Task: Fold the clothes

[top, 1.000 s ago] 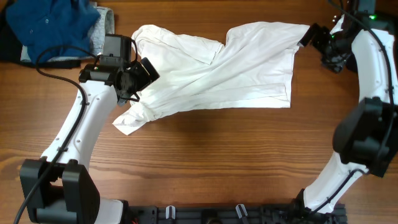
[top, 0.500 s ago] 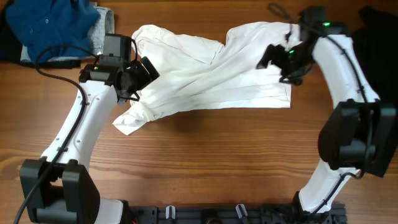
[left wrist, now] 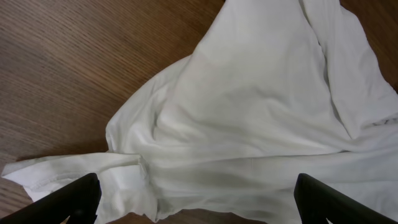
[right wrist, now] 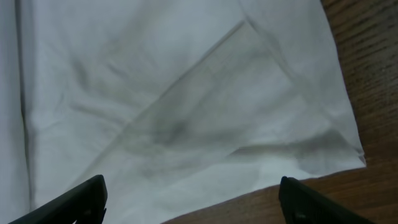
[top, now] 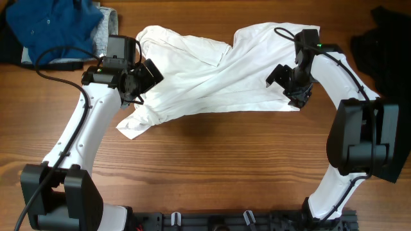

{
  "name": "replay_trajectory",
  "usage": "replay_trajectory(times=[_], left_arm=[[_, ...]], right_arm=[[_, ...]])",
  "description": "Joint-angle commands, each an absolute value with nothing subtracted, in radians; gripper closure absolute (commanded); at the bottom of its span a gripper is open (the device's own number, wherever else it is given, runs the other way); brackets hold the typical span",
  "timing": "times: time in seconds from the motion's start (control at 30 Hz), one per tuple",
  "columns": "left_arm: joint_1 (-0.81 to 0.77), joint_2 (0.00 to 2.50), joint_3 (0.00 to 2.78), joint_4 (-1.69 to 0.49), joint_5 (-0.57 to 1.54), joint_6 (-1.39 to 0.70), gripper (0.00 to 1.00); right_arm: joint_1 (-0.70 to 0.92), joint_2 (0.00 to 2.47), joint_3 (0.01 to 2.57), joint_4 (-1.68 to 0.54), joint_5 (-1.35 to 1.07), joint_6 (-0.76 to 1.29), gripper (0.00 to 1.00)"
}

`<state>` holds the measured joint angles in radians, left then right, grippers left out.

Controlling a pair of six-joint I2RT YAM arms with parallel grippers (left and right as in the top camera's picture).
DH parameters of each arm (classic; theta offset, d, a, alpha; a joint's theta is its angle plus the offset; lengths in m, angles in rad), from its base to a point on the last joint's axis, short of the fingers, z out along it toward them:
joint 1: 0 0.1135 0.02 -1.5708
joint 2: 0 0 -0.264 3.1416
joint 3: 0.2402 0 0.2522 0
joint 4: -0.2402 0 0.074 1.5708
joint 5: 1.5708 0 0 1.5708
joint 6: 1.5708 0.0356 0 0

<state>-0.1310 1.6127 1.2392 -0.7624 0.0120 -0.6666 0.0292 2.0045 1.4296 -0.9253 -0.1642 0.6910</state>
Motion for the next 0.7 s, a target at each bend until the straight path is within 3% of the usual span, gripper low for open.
replay_trajectory(times=[0.0,0.27,0.67], left_arm=[[-0.134,1.605,1.244,-0.767,-0.010,-0.658,0.00],[-0.134,1.605,1.244,-0.767,-0.010,-0.658,0.00],[-0.134,1.605,1.244,-0.766,-0.014,-0.658,0.00]], right_arm=[[0.028,2.009,1.410,-0.896,-0.107,0.723,0.12],[0.027,2.026,1.399,-0.849,-0.085,0.737,0.15],[0.027,2.056,1.399,-0.858,-0.084,0.741,0.31]])
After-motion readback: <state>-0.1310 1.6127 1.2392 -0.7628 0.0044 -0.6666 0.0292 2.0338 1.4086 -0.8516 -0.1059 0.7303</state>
